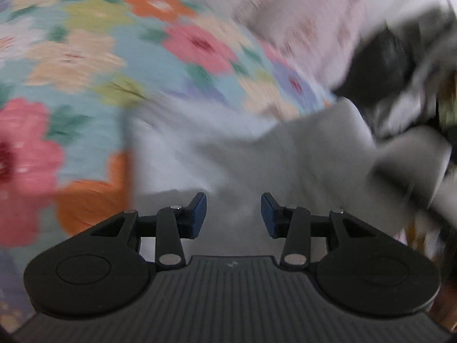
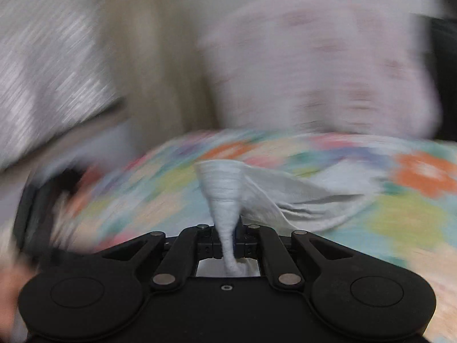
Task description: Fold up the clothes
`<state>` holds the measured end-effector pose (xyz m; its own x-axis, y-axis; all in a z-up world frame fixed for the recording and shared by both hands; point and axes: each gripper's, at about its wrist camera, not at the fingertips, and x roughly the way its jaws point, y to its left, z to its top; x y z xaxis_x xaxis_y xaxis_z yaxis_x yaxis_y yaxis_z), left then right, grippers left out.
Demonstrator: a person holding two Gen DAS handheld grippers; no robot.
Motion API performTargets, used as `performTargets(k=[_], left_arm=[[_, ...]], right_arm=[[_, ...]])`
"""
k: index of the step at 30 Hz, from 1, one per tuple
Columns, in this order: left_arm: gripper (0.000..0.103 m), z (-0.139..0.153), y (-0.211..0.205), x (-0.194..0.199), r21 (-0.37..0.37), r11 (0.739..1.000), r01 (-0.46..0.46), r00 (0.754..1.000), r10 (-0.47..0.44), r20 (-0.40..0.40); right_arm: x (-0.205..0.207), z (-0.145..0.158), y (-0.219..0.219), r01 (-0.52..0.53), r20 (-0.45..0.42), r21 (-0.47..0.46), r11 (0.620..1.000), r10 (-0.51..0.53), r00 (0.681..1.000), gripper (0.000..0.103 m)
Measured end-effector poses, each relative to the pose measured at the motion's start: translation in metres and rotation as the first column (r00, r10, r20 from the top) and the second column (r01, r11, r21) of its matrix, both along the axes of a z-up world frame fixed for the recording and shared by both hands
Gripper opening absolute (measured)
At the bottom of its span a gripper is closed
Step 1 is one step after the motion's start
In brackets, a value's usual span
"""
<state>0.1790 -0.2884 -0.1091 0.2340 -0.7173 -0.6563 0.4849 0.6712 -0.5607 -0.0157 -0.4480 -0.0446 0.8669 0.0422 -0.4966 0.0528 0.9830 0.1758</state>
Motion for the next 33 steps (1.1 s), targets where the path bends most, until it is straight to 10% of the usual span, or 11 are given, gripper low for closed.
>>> performTargets(k=[6,17,20,27,33], left_arm=[[0.042,-0.017,0.027,0.015,-0.016,0.999,-0.046,0.998,0.045,-0.049],[0.058,-0.007,0.009,0.025,-0.084,0.996,0.035,0.999,-0.035,0.005],[0.058,-0.004,0.008,0.034,-0.091,0.995,0.032,0.999,-0.032,-0.003],[0.061,0.003,0.018,0.04,-0.108,0.992,0.061,0.998,-0.064,-0.019],[0.071,-0.001,-0.007,0.049,-0.077,0.989,0.126,0.992,-0.125,0.017]], right_arm=[[0.036,-0.063,0.059,-0.179,-0.316,-0.199,0.964,0.11,0.942,0.011],[0.03,-0.06,0.042,-0.099,-0.225,0.058,0.993,0.11,0.968,0.018],[0.033,-0.058,0.056,-0.156,-0.193,0.072,0.985,0.167,0.967,0.053],[0.036,-0.056,0.112,-0.315,-0.209,-0.003,0.949,0.307,0.928,0.055],[0.006,-0.027,0.073,-0.119,-0.145,-0.002,0.993,0.117,0.982,0.058]])
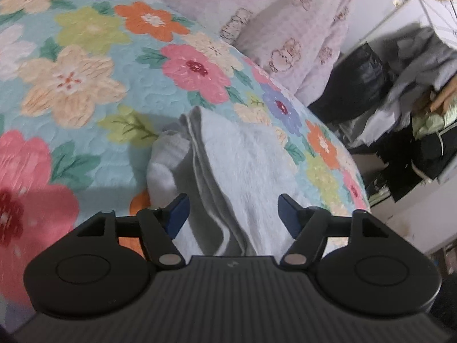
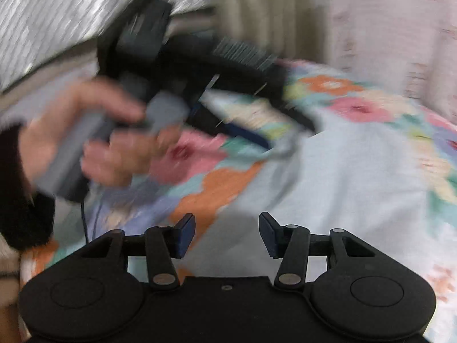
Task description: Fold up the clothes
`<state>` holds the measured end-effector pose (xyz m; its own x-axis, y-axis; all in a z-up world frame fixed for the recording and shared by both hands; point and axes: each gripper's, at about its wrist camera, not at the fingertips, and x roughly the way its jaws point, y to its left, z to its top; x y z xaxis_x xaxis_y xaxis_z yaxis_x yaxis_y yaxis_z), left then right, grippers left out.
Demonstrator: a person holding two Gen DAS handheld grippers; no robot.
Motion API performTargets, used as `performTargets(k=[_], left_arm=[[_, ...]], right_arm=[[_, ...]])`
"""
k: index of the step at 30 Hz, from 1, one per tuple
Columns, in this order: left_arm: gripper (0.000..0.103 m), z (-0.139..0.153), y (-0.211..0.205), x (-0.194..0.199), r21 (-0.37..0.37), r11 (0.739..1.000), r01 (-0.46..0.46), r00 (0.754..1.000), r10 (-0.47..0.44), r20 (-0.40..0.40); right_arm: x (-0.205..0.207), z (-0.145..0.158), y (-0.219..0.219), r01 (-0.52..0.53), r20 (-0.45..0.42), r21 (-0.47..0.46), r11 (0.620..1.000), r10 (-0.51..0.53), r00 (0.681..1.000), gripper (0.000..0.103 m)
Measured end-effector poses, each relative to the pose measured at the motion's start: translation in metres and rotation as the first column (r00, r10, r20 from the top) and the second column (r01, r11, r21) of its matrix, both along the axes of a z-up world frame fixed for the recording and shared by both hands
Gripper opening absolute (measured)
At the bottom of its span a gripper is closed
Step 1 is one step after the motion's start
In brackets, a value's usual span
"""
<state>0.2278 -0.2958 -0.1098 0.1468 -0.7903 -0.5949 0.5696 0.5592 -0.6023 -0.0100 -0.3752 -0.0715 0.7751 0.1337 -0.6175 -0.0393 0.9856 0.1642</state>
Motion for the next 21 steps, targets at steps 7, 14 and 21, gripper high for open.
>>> performTargets(k=[7,14,21], left_arm=[[0.004,-0.002,-0.032,0.004,0.062,0.997,0.038,0.999,-0.04,0.034],[0.014,-0.006,-0.018,0.007,0.103,0.993,-0.054,0.995,0.045,0.085],[0.051,0.018,-0.004,-0.042,0.014,0.993,0.113,0.983,-0.114,0.142]], right_arm=[[-0.061,-0.005,-0.069,0.231,-0.14,-0.013,0.973,-0.23,0.963,0.063],[-0.05,-0.042,-0.073,0.206,-0.228,-0.054,0.977,-0.213,0.95,0.063],[-0.048,-0.043,-0.074,0.24,-0.115,-0.092,0.967,-0.249,0.962,0.055]])
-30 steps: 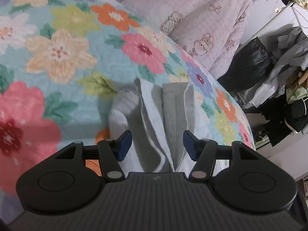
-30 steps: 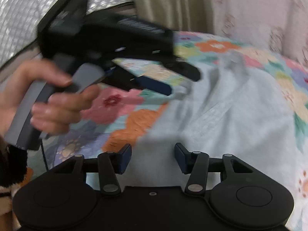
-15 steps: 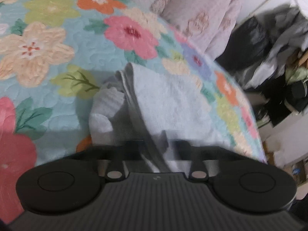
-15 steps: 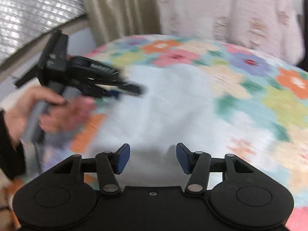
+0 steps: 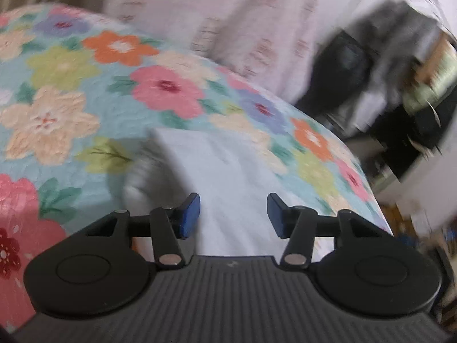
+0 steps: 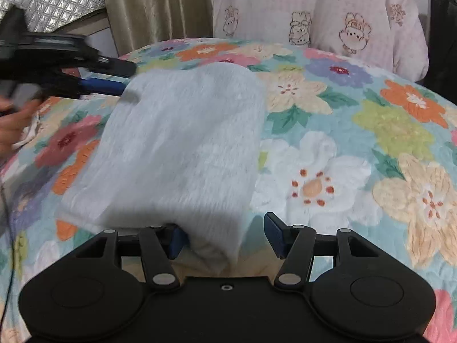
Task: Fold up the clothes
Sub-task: 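Lift the folded T-shirt with both grippers and carry it toward the clothes stack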
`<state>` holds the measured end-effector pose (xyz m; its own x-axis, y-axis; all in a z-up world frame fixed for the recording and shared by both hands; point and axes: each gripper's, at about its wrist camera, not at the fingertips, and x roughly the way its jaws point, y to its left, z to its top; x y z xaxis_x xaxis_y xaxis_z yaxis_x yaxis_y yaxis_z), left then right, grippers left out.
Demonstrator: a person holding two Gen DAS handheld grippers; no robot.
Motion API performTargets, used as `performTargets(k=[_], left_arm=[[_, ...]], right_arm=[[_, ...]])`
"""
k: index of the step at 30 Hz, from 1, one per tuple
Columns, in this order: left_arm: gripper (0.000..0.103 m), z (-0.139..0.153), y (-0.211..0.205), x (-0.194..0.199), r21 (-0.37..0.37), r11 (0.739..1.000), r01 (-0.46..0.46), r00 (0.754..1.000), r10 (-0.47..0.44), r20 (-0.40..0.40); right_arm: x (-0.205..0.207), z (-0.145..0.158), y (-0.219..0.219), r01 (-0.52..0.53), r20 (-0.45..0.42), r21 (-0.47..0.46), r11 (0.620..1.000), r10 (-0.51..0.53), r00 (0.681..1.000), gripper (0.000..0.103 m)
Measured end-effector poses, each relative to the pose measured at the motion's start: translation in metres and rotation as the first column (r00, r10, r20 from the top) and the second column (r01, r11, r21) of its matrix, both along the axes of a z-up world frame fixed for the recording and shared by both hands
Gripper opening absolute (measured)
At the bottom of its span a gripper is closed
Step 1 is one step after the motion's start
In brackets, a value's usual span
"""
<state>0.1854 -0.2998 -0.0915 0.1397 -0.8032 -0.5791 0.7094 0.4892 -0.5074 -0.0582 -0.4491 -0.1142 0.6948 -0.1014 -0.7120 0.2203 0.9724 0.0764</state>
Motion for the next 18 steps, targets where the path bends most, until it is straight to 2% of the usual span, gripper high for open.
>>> performTargets(k=[2,3,5,6,7,10,12,13,15,16,18], left_arm=[[0.051,-0.009,-0.002,-0.013,0.067,0.997,0.028,1.0,-0.027,-0.008],[0.051,-0.017,-0.002,-0.018,0.125,0.992,0.017,1.0,-0.017,0.002],[0.039,-0.034,-0.003,-0.027,0.246,0.969,-0.008,0.999,-0.002,0.04],[0.034,-0.043,-0.004,-0.03,0.312,0.95,-0.023,0.997,0.0,0.072],[0.032,-0.048,-0.002,-0.033,0.336,0.941,-0.024,0.995,-0.01,0.097],[0.032,-0.046,0.005,-0.037,0.329,0.944,0.008,0.992,-0.05,0.119],[0.034,-0.042,0.015,-0.026,0.284,0.959,0.008,0.998,-0.027,0.061],[0.041,-0.039,0.022,-0.017,0.244,0.97,-0.002,1.0,-0.001,0.015],[0.052,-0.035,0.038,-0.003,0.162,0.985,-0.056,0.997,0.064,-0.046],[0.058,-0.034,0.043,0.002,0.129,0.988,-0.082,0.994,0.09,-0.058],[0.061,-0.036,0.048,0.012,0.089,0.992,-0.089,0.992,0.096,-0.078]], right_arm=[[0.0,0.003,-0.001,0.021,-0.027,-0.023,1.0,-0.022,0.999,0.031],[0.0,0.004,-0.001,0.033,-0.043,-0.034,0.999,-0.035,0.998,0.025],[-0.001,0.008,-0.002,0.057,-0.073,-0.057,0.997,-0.061,0.995,0.017],[-0.001,0.009,-0.003,0.069,-0.087,-0.069,0.995,-0.075,0.993,0.016],[-0.002,0.007,-0.009,0.091,-0.107,-0.046,0.995,-0.095,0.99,0.016],[-0.012,0.003,-0.024,0.112,-0.127,0.045,0.993,-0.106,0.986,0.017],[-0.028,0.016,-0.029,0.095,-0.077,0.113,0.989,-0.086,0.993,0.024],[-0.039,0.024,-0.032,0.079,-0.037,0.162,0.984,-0.074,0.997,0.034],[-0.055,0.034,-0.041,0.058,0.064,0.24,0.969,-0.076,0.995,0.065],[-0.06,0.038,-0.047,0.058,0.115,0.272,0.96,-0.092,0.989,0.07],[-0.057,0.038,-0.063,0.06,0.164,0.355,0.933,-0.125,0.979,0.073]])
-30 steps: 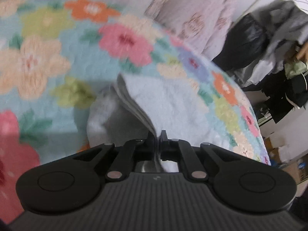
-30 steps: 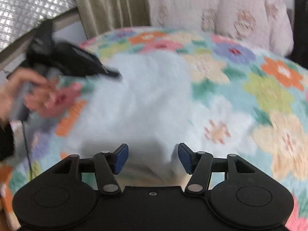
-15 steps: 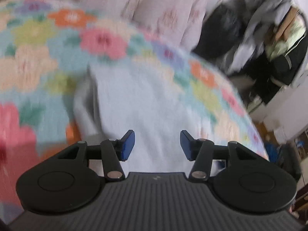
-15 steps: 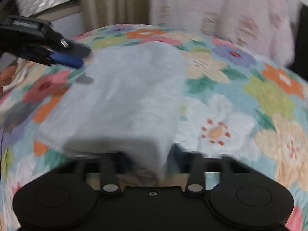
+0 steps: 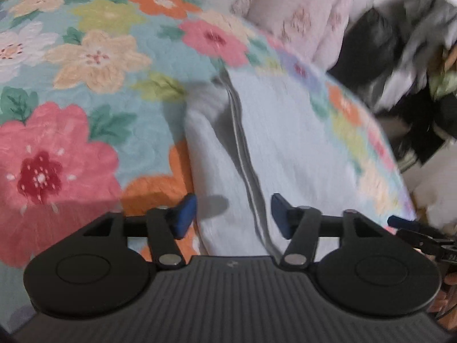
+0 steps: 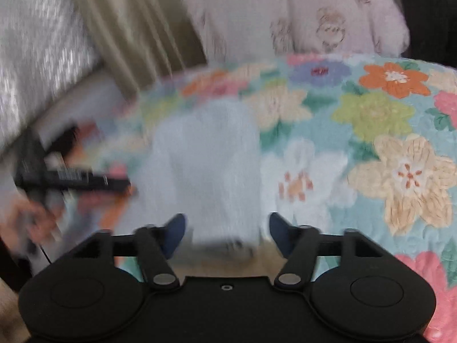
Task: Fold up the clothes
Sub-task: 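Lift the folded T-shirt with both grippers and carry it toward the clothes stack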
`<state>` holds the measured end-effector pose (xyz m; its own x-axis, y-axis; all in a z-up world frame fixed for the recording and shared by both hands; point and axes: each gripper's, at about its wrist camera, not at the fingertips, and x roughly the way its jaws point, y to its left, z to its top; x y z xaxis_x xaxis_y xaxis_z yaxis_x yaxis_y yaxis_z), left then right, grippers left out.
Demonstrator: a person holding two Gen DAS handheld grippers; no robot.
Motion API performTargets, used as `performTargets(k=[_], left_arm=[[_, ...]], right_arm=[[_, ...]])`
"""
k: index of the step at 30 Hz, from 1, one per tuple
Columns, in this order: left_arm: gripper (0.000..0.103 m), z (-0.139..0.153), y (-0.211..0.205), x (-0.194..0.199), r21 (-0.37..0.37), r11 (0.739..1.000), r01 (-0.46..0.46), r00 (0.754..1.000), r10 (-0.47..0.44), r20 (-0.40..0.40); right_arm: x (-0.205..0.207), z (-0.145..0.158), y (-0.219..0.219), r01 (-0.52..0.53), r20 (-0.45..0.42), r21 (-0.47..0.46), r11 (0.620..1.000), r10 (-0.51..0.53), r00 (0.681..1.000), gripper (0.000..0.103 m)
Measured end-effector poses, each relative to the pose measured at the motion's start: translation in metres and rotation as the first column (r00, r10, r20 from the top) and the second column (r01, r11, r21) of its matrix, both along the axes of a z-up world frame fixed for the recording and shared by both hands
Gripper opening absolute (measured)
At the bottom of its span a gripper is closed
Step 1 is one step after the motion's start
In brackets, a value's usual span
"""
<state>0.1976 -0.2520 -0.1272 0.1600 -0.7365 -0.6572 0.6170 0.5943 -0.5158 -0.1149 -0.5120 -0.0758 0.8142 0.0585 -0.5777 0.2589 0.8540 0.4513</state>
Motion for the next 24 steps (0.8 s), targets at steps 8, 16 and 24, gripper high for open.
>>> performTargets(k=[8,16,24], left_arm=[[0.07,-0.027,-0.019,0.047,-0.114,0.992,-0.046,0.99,0.03,-0.14],[0.033,-0.047,-0.056,0.06,-0.124,0.991,-0.042,0.993,0.028,-0.116],[0.017,0.013,-0.032,0.017,-0.087,0.995,-0.052,0.986,0.065,0.152]], right_arm=[[0.062,-0.062,-0.018,-0.011,-0.123,0.174,0.985,0.033,0.992,0.076],[0.089,-0.069,0.007,-0.092,-0.116,0.076,0.993,0.1,0.988,0.028],[0.093,-0.003,0.052,-0.105,-0.053,-0.173,0.979,0.097,0.994,0.018]])
